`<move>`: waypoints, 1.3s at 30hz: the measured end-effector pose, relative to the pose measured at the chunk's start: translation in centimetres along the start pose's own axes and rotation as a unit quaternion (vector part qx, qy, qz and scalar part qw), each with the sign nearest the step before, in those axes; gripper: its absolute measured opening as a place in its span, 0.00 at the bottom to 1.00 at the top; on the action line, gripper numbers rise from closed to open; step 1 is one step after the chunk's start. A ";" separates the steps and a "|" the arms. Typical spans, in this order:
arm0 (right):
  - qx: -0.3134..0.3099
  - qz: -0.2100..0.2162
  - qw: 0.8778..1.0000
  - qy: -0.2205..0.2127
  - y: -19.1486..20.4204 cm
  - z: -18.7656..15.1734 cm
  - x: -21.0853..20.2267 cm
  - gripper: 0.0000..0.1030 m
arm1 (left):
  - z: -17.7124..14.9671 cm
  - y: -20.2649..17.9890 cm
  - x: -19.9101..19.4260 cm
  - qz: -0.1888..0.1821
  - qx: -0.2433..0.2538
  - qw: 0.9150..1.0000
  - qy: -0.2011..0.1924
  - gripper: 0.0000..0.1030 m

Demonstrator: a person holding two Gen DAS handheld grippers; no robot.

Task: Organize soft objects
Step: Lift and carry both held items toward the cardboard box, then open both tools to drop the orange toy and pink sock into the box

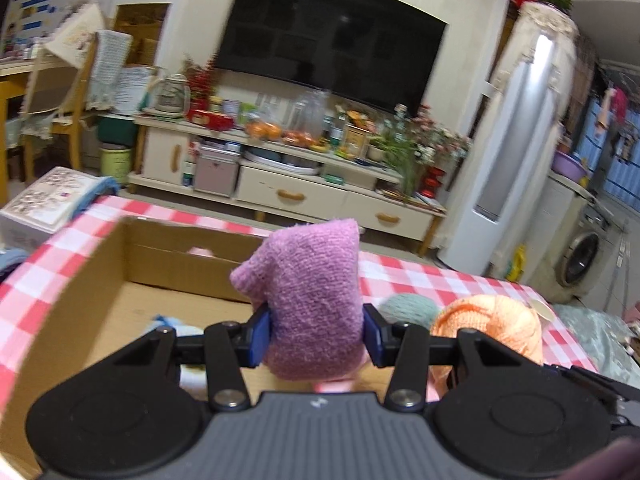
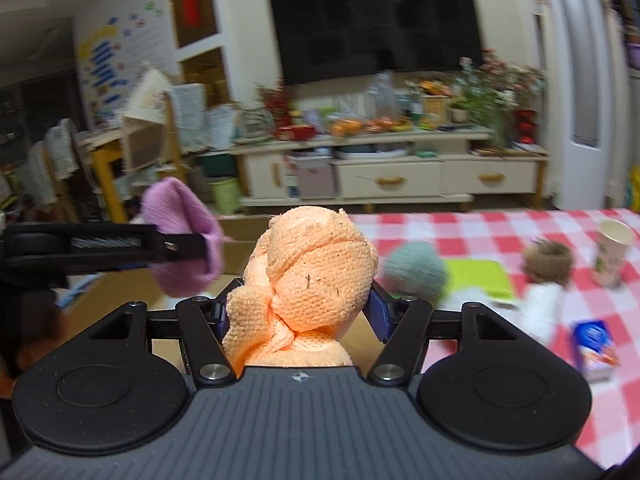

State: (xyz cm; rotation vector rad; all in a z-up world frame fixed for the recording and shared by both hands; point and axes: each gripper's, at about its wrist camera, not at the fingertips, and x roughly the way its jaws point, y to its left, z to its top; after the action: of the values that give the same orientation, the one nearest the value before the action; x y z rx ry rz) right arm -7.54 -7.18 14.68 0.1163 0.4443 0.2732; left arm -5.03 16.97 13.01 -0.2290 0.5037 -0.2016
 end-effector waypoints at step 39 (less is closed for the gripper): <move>-0.038 0.044 0.998 0.017 2.1 -0.4 1.7 0.98 | 0.5 5.9 -0.2 0.128 -0.048 0.991 0.008 0.76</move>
State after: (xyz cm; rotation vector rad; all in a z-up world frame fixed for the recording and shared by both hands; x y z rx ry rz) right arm -6.69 -4.70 13.98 0.0572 0.4622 0.3793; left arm -4.16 22.74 11.94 -0.2530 0.5550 0.0718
